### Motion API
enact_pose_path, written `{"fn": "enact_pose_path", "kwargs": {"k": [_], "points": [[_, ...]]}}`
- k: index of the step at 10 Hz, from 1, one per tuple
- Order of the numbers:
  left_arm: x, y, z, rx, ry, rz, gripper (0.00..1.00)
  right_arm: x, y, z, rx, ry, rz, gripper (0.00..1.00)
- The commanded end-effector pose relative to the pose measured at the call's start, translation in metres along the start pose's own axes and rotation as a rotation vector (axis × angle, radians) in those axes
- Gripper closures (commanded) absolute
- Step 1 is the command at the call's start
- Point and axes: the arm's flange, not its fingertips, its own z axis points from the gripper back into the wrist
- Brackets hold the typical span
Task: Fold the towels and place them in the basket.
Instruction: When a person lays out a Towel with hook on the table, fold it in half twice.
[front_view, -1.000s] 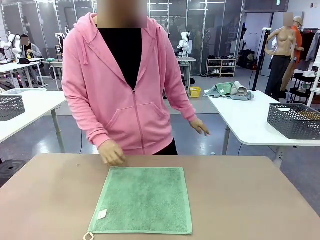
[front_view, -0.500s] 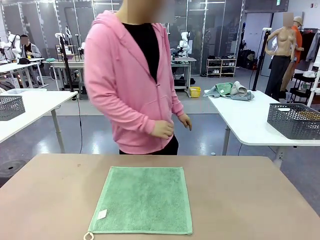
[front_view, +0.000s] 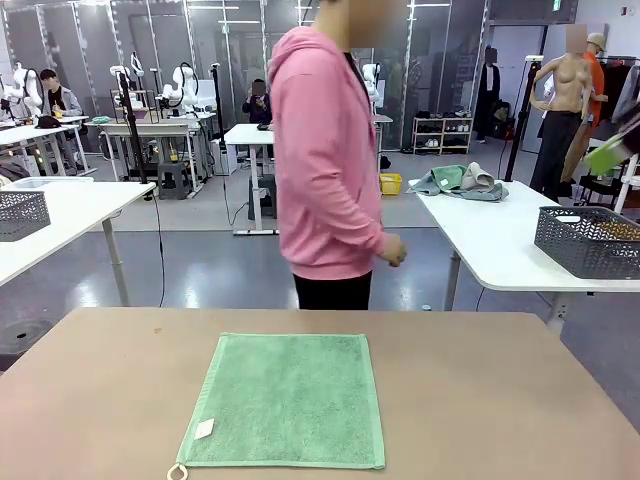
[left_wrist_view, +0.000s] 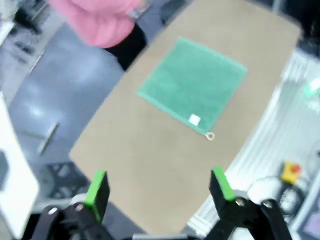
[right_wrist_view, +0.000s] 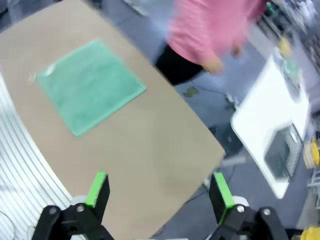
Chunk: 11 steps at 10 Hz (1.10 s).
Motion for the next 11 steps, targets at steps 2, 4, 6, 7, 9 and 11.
{"fn": "enact_pose_path", "kwargs": {"k": [2,4,6,7,9,11], "points": [[0.018,-0.017,-0.055,-0.059,0.096,-0.413,0.00,0.034,0.053,-0.059,0.136,0.045,0.349,0.00],[0.006,-0.035,-0.114,-0.136,0.159,-0.480,0.00,0.029,0.095,-0.116,0.274,0.130,0.468,0.00],[-0.006,-0.046,-0.161,-0.194,0.169,-0.522,0.00,0.015,0.114,-0.167,0.304,0.170,0.557,0.00],[-0.011,-0.042,-0.178,-0.210,0.208,-0.499,0.00,0.011,0.116,-0.184,0.337,0.177,0.551,0.00],[-0.020,-0.043,-0.193,-0.236,0.237,-0.439,0.00,0.003,0.123,-0.195,0.340,0.200,0.544,0.00],[-0.022,-0.038,-0.194,-0.253,0.265,-0.374,0.00,0.001,0.114,-0.191,0.294,0.231,0.486,0.00]]}}
